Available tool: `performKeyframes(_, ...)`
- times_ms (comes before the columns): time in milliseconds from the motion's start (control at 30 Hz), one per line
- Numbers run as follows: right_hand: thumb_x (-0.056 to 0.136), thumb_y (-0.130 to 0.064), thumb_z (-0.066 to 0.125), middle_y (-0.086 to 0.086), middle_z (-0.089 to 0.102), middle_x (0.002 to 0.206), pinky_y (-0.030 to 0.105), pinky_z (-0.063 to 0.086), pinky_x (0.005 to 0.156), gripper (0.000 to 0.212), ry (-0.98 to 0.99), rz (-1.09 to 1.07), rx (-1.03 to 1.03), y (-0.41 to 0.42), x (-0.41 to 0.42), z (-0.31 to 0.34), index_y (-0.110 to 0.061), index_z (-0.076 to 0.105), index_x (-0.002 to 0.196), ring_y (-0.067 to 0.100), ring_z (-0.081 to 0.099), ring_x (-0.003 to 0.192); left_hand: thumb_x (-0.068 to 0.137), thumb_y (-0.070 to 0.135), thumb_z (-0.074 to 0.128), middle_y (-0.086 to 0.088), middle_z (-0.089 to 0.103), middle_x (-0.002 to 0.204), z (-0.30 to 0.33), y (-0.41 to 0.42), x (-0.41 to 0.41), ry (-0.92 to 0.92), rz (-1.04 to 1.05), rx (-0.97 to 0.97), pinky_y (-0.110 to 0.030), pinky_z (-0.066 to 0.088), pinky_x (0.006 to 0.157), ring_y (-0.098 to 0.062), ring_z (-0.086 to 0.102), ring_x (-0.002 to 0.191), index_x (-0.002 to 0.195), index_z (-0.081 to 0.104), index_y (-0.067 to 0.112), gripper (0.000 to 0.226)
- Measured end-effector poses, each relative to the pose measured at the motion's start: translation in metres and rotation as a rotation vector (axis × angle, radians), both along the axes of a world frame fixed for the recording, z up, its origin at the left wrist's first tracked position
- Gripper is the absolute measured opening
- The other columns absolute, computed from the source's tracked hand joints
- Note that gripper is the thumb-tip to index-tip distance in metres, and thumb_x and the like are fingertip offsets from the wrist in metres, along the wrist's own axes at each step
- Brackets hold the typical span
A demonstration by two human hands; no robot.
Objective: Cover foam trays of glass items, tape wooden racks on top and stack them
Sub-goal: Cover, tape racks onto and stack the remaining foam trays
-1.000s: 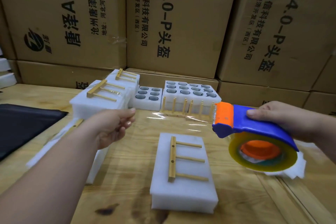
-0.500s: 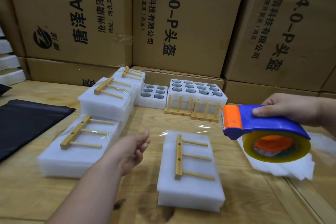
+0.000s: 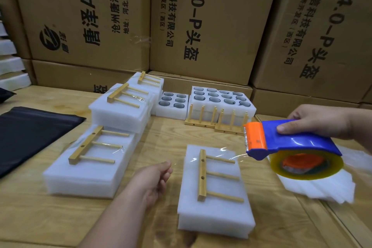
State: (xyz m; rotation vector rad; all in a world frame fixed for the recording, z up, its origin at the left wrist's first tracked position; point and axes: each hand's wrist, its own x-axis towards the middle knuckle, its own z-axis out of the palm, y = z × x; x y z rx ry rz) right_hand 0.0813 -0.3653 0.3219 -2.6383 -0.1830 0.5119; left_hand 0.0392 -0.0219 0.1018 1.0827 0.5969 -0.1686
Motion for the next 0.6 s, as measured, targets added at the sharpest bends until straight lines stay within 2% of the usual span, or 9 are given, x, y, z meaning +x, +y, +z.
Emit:
performKeyframes(200,0.069,-0.062,0.071,0.016,0.077,0.087,0.029,0.056,0.065,0.065,0.009,0.005,-0.027,0.000,0.003,0.000,-0.002,0.073,0.095,0.027,0.075,0.075,0.090,0.021,0.077,0.001,0.067,0.059,-0.013,-0.006,-0.002,0.013,-0.020,0.100,-0.015,0.039,0.037,-0.004,0.053,0.041,0.079,0.072,0.005,0.020)
performKeyframes(367,0.066,-0.063,0.072,0.014,0.077,0.083,0.027,0.054,0.063,0.063,-0.001,0.006,-0.045,0.000,0.004,-0.004,-0.005,0.072,0.089,0.023,0.074,0.071,0.088,0.030,0.077,0.000,0.062,0.056,-0.020,-0.010,-0.004,-0.018,-0.071,0.313,-0.020,0.042,0.046,-0.010,0.050,0.042,0.071,0.070,0.012,0.026)
performKeyframes(433,0.067,-0.064,0.071,0.013,0.077,0.084,0.027,0.054,0.063,0.064,0.004,0.009,-0.058,0.000,0.006,-0.004,-0.005,0.072,0.091,0.023,0.075,0.072,0.089,0.034,0.075,0.000,0.063,0.055,-0.020,-0.014,-0.005,-0.051,-0.095,0.422,-0.021,0.042,0.047,-0.011,0.051,0.041,0.060,0.066,0.015,0.035)
performKeyframes(600,0.068,-0.064,0.071,0.013,0.077,0.084,0.027,0.054,0.064,0.063,0.010,0.009,-0.055,0.000,0.006,-0.006,-0.005,0.073,0.091,0.024,0.075,0.072,0.088,0.040,0.071,-0.003,0.069,0.057,-0.018,-0.025,-0.012,-0.127,-0.078,0.716,-0.035,0.054,0.060,-0.024,0.065,0.054,0.059,0.060,0.015,0.040)
